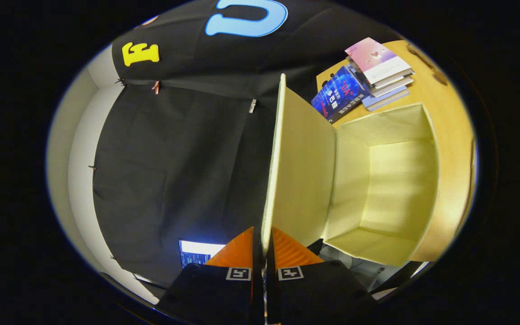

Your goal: Open the storage box then place both shoes into the box .Put the left shoe in first, then the right shoe, with the right side of both shoes facing outward in a uniform manner.

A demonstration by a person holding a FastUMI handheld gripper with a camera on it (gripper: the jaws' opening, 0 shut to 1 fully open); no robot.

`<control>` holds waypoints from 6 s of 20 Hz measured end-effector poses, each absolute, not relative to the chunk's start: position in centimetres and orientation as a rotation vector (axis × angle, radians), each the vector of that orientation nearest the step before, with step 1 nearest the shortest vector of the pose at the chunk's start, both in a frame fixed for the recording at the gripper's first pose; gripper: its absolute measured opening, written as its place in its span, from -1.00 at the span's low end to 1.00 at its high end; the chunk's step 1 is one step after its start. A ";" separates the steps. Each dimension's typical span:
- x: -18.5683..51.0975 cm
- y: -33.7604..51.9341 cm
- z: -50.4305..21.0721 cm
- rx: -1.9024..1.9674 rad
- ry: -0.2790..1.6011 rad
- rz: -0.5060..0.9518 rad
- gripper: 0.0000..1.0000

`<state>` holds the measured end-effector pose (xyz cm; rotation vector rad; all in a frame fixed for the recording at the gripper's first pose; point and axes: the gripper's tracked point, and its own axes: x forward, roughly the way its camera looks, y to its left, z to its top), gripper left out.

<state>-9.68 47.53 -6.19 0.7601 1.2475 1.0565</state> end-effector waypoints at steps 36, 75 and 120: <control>3.4 22.6 -16.0 0.171 0.754 0.350 0.97; 0.3 10.8 -34.0 0.156 1.169 0.297 -0.89; -3.1 45.8 -25.5 0.200 1.077 0.481 0.14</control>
